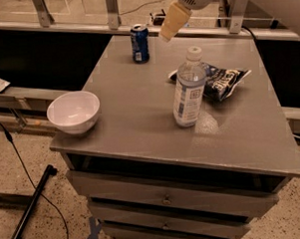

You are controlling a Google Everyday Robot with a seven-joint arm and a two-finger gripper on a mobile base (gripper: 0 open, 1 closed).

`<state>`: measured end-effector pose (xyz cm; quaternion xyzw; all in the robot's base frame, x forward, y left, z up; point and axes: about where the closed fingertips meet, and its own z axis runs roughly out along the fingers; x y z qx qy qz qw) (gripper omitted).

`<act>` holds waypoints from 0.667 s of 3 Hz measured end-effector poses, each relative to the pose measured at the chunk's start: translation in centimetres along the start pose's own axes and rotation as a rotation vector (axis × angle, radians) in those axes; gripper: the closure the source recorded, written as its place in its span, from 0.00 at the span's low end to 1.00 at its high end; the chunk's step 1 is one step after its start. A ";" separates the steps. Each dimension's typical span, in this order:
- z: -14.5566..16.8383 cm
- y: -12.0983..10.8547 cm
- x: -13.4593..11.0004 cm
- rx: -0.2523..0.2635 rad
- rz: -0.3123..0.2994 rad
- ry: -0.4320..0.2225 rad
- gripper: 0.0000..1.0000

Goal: Move pepsi can near white bowl

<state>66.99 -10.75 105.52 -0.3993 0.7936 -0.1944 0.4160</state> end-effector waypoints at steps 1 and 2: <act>3.3 -0.3 -0.3 -0.089 0.273 -0.056 0.00; 5.6 -0.4 -0.9 -0.089 0.398 -0.057 0.00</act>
Offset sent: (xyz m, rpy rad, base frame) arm 0.0776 0.0066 -0.0365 0.5008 0.0397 -0.2452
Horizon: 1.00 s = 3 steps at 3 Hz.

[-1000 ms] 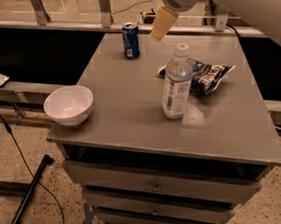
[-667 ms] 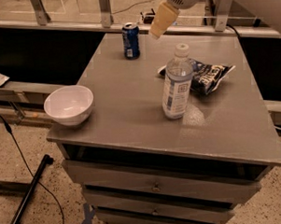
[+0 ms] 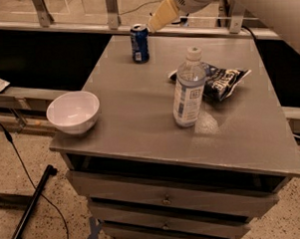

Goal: Move pepsi can near white bowl

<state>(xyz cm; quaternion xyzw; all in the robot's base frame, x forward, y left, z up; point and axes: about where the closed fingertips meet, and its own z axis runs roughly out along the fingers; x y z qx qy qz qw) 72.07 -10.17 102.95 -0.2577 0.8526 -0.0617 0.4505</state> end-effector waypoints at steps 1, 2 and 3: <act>3.1 1.9 -1.0 -0.036 0.104 -0.006 0.00; 5.7 3.9 -1.8 -0.076 0.171 -0.018 0.00; 7.9 5.2 -2.7 -0.120 0.249 -0.038 0.00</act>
Offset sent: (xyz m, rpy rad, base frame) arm 0.0640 0.0834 -0.0537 0.2922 0.0618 -0.0453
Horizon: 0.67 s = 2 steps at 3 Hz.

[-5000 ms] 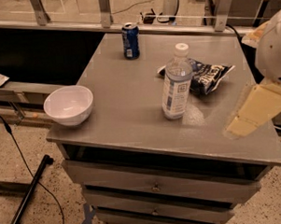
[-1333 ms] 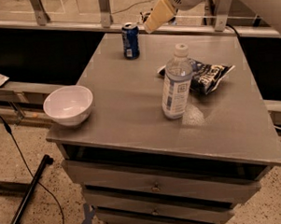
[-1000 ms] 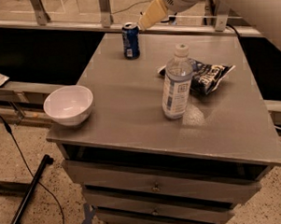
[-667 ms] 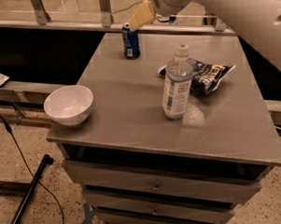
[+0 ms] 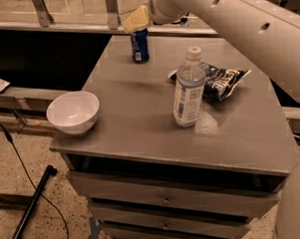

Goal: Move pepsi can near white bowl

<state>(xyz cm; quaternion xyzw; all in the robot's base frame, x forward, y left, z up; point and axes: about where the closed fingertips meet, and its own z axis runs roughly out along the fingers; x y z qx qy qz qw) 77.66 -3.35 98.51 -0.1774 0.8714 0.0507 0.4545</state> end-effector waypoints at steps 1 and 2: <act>1.9 1.1 -0.5 -0.030 0.066 -0.001 0.00; 4.4 3.5 -0.4 -0.024 0.063 0.031 0.00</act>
Offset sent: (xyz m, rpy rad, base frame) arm 0.0293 0.0666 -0.0303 0.0502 0.0636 -0.0275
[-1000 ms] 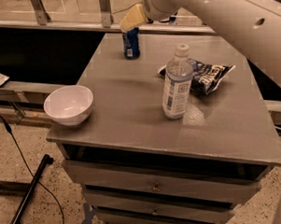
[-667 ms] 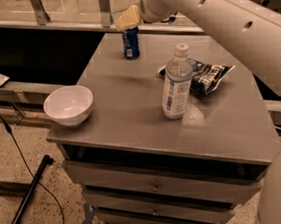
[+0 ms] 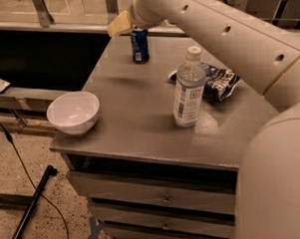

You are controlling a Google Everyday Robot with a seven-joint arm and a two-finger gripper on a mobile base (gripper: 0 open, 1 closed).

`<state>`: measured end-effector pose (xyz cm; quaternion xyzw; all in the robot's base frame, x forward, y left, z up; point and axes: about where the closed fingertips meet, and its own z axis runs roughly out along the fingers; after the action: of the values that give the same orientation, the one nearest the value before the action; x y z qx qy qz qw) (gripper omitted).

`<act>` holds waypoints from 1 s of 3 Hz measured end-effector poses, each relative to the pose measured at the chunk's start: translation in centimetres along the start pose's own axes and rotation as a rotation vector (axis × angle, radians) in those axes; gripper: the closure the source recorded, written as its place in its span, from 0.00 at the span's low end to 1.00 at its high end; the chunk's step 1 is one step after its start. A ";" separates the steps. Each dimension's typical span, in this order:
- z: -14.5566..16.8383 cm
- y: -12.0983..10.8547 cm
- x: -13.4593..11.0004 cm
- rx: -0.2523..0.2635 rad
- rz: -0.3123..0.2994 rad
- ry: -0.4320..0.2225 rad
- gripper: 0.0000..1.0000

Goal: Move pepsi can near white bowl

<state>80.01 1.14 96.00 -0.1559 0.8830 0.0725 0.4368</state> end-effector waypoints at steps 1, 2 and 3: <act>2.4 0.8 0.2 0.048 -0.064 0.025 0.00; 4.7 -0.1 1.5 0.085 -0.078 0.069 0.00; 6.2 -0.7 2.4 0.105 -0.073 0.090 0.00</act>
Offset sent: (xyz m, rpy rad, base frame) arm 0.0414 0.0007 -0.0655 -0.1802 0.0586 -0.0497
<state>83.50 1.63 90.31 -0.1681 0.8980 0.0030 0.4066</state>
